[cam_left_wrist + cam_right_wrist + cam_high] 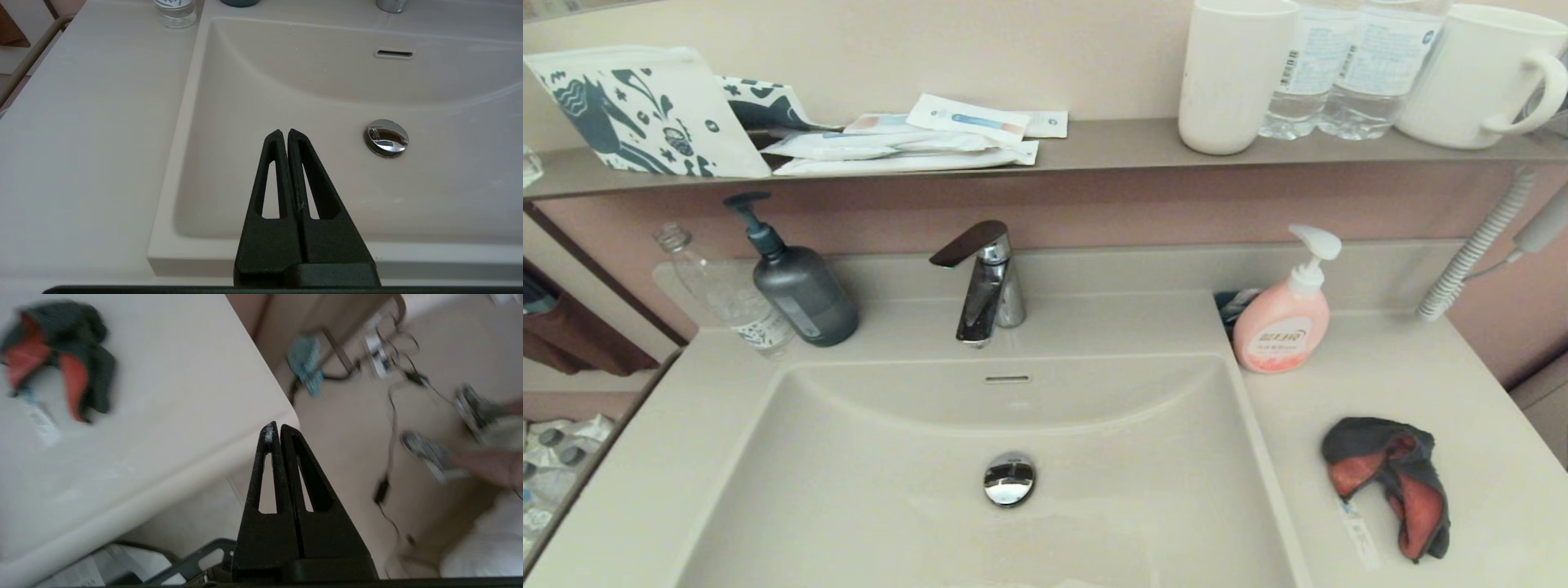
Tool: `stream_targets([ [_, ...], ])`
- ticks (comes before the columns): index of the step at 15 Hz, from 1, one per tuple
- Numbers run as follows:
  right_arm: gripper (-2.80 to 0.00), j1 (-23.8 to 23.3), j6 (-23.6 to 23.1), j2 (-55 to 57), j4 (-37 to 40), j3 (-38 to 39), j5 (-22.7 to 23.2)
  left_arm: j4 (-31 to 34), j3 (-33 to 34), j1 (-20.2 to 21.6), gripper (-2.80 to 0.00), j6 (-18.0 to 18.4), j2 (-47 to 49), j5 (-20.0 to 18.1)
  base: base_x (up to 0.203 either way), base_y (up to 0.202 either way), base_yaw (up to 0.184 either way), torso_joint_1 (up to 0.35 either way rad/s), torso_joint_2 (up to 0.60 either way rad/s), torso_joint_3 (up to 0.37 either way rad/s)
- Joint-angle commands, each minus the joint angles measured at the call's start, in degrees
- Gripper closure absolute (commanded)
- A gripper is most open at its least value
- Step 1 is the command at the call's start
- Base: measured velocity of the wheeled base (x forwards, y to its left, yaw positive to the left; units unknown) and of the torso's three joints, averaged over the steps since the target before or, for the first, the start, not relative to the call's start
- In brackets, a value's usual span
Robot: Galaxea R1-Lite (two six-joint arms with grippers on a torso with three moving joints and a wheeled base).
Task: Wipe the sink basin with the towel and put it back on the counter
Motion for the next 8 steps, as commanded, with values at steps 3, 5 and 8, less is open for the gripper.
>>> stream_targets([
  [3, 0.00, -0.34, -1.17, -10.50, -1.63, 0.72, 10.02, -0.02, 0.02, 0.01, 0.00, -0.08, 0.07, -0.04, 0.000, 0.000, 0.000, 0.000, 0.00, 0.000],
  [5, 0.00, -0.30, -1.47, -14.80, -2.80, 3.18, 17.41, -0.02, -0.02, 0.01, 0.00, -0.01, 0.07, 0.02, 0.000, 0.000, 0.000, 0.000, 0.00, 0.000],
  [8, 0.00, -0.27, -2.51, -17.59, -15.44, 14.64, 23.48, -0.02, -0.06, 0.01, 0.00, 0.01, 0.07, 0.04, 0.000, 0.000, 0.000, 0.000, 0.00, 0.000],
])
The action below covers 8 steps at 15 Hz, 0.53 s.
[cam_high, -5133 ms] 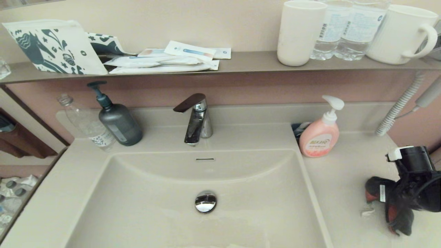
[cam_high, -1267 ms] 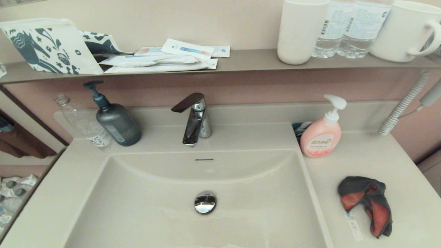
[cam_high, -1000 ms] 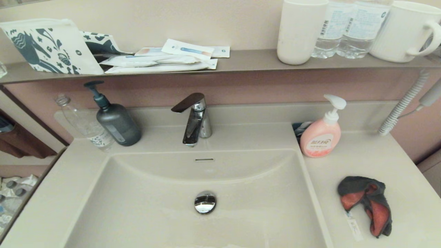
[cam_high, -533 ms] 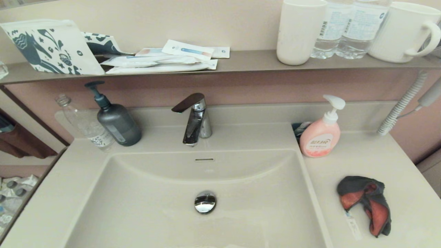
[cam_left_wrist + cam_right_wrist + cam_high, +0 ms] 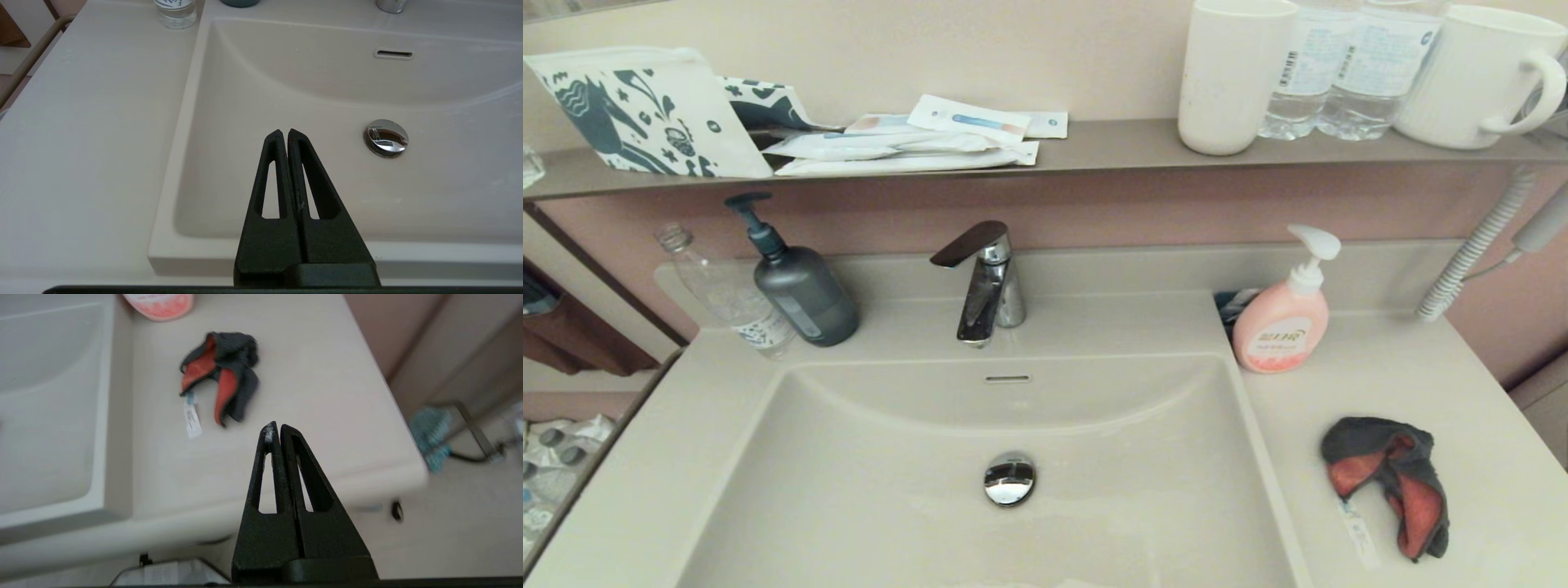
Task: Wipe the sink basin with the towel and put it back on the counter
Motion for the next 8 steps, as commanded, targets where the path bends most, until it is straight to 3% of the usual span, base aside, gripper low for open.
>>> stream_targets([
  [1, 0.00, 0.01, -0.79, -1.92, -8.81, 7.39, 0.57, 0.00, -0.04, 0.01, 0.00, -0.11, 0.07, 0.08, 0.000, 0.000, 0.000, 0.000, 0.00, 0.000],
  [5, 0.00, 0.02, -5.41, -2.07, -27.91, 23.74, 1.49, 0.00, 0.02, 0.01, 0.00, -0.09, 0.07, 0.06, 0.000, 0.000, 0.000, 0.000, 0.00, 0.000],
  [8, 0.00, 0.02, -7.07, -2.08, -29.22, 24.48, 1.98, 0.00, 0.05, 0.01, 0.00, -0.11, 0.07, 0.08, 0.000, 0.000, 0.000, 0.000, 0.00, 0.000],
])
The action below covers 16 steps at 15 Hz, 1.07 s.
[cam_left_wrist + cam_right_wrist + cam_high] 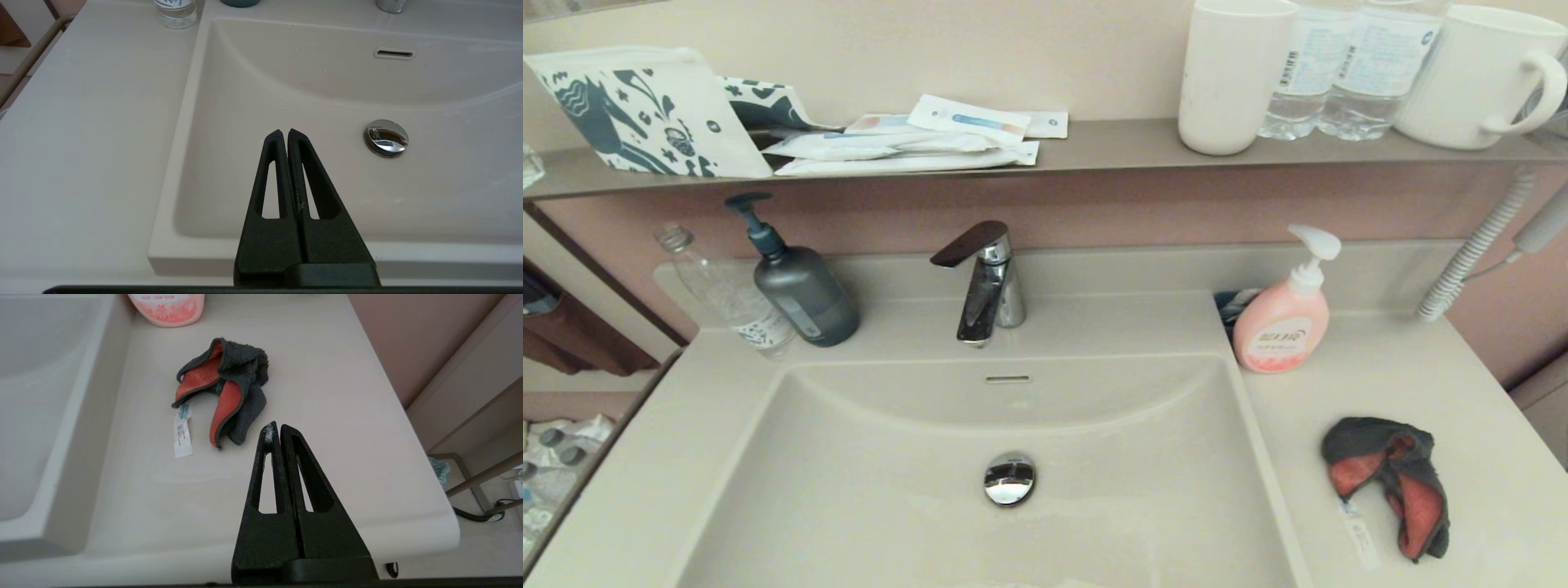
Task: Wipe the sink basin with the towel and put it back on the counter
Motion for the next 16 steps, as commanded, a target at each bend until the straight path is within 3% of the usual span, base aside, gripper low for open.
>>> stream_targets([
  [1, 0.00, -0.02, 0.03, -0.02, 0.07, 0.63, 1.16, 0.00, 0.01, 0.01, 0.00, 0.01, 0.07, 0.05, 0.000, 0.000, 0.000, 0.000, 0.00, 0.000],
  [4, 0.00, -0.02, -0.84, -0.02, -3.15, 3.53, 4.72, 0.00, -0.06, 0.01, 0.00, 0.03, 0.07, -0.03, 0.000, 0.000, 0.000, 0.000, 0.00, 0.000],
  [16, 0.00, 0.60, 0.74, -0.02, -3.59, 3.62, 4.63, 0.00, 0.00, 0.01, 0.00, -0.13, 0.07, 0.01, 0.000, 0.000, 0.000, 0.000, 0.00, 0.000],
])
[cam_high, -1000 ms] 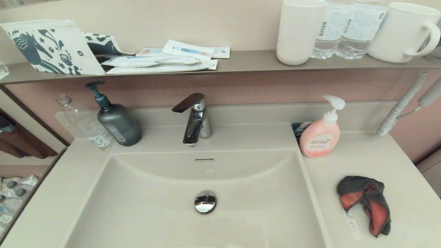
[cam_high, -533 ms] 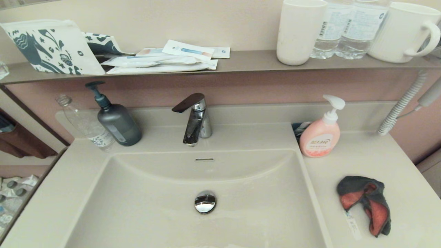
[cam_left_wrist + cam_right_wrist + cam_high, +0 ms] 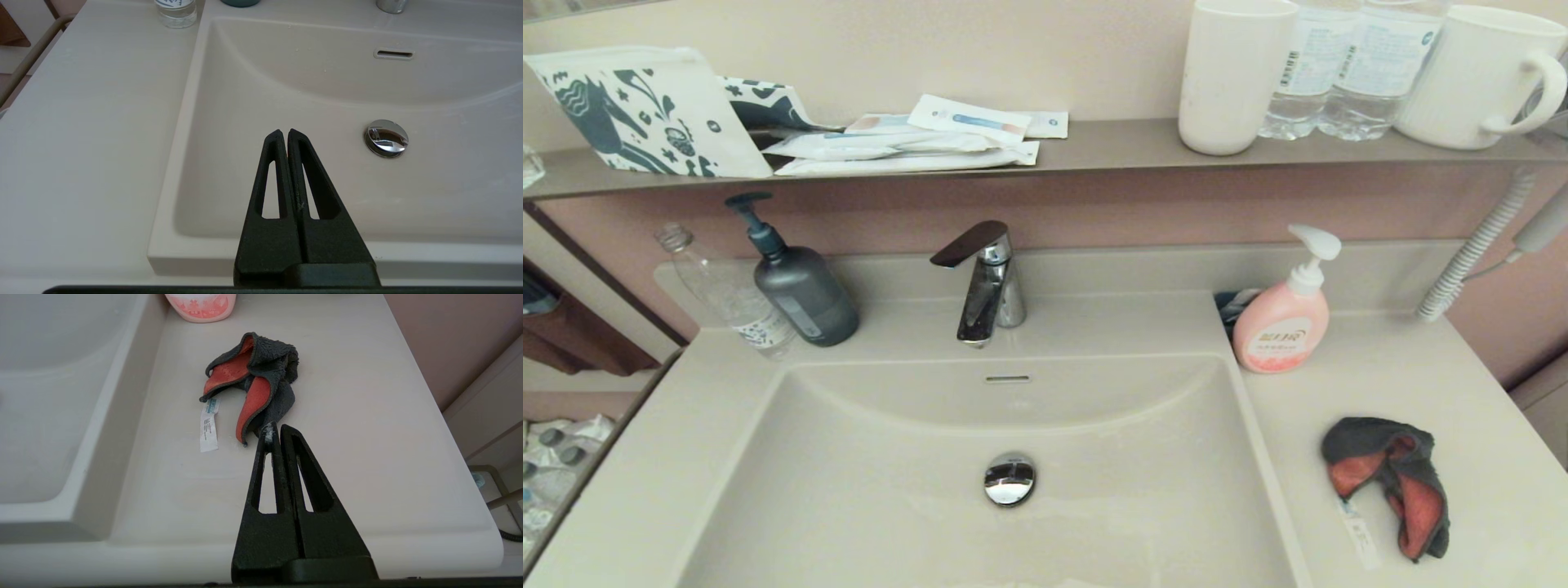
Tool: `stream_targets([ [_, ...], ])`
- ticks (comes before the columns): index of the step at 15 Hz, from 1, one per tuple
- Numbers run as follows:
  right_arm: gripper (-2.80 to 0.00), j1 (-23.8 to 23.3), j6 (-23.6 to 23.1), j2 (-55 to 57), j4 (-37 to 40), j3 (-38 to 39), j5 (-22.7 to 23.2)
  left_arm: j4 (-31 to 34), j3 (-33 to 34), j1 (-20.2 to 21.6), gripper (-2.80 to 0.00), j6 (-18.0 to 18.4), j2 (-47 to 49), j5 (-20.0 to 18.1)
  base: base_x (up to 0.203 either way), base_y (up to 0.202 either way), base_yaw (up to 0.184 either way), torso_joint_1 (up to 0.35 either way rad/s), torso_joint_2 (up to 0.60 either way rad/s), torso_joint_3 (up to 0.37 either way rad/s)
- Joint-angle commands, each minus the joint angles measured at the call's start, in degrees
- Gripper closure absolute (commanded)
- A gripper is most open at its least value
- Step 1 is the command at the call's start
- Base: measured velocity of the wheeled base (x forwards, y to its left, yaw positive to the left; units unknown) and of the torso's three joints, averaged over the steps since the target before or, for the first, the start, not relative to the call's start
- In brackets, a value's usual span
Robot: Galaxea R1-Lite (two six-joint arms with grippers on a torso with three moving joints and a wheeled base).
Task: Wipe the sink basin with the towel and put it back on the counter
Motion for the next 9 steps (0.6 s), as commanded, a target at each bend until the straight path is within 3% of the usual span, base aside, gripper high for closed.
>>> stream_targets([
  [1, 0.00, 0.00, 0.15, 0.07, -0.04, -0.02, -0.05, 0.00, 0.02, 0.01, 0.00, -0.05, 0.07, -0.04, 0.000, 0.000, 0.000, 0.000, 0.00, 0.000],
  [9, 0.00, 0.00, 0.23, 0.07, -0.04, -0.02, -0.14, 0.00, 0.02, 0.01, 0.00, -0.04, 0.07, 0.03, 0.000, 0.000, 0.000, 0.000, 0.00, 0.000],
])
